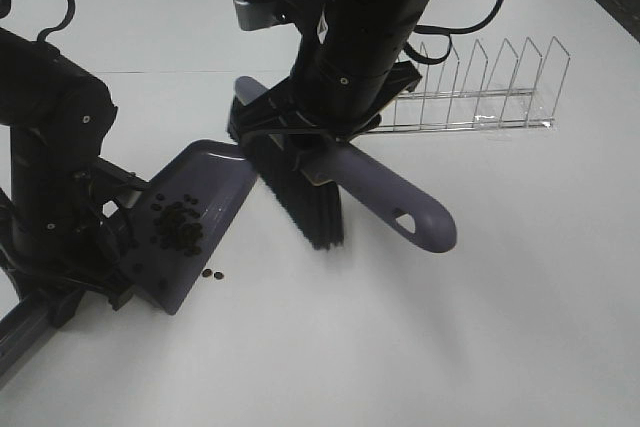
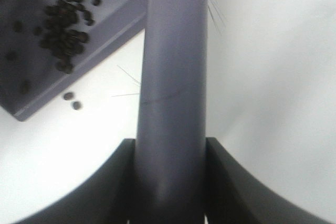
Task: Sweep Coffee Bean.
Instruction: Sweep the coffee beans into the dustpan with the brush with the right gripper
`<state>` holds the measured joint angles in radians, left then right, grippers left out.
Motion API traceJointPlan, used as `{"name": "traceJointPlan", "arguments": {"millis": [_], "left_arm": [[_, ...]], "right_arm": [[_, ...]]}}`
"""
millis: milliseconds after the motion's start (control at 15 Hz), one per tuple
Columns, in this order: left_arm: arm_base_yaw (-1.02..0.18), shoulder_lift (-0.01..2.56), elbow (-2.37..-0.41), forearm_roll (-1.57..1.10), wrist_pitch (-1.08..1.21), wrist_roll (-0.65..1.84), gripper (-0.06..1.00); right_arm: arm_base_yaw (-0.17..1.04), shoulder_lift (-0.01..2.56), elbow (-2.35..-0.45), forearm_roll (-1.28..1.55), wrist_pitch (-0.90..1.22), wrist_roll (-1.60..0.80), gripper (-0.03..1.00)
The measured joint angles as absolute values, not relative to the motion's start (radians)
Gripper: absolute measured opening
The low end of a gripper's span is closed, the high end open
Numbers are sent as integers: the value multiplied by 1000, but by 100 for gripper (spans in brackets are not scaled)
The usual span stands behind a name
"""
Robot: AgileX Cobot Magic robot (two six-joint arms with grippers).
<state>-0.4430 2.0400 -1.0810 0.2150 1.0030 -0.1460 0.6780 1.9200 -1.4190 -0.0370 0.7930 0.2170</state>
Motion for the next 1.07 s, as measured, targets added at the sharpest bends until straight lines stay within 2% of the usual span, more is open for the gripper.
{"name": "traceJointPlan", "arguments": {"millis": [200,333,467,1067], "left_arm": [[-443,2041,-1081,209,1010,-167,33],[-443,2041,-1081,206,1016,-184,33],[-443,2041,-1081,206,1017,-184,33],[-440,2042,-1081,163,1025,-195,33]], "right_arm": [[690,1921,-1405,-187,879,353,31],[749,1956,-1394,-284,860,486,31],[772,2004,-1394,-294,821,520,31],[799,2087,-1401,77,407,513,31]]}}
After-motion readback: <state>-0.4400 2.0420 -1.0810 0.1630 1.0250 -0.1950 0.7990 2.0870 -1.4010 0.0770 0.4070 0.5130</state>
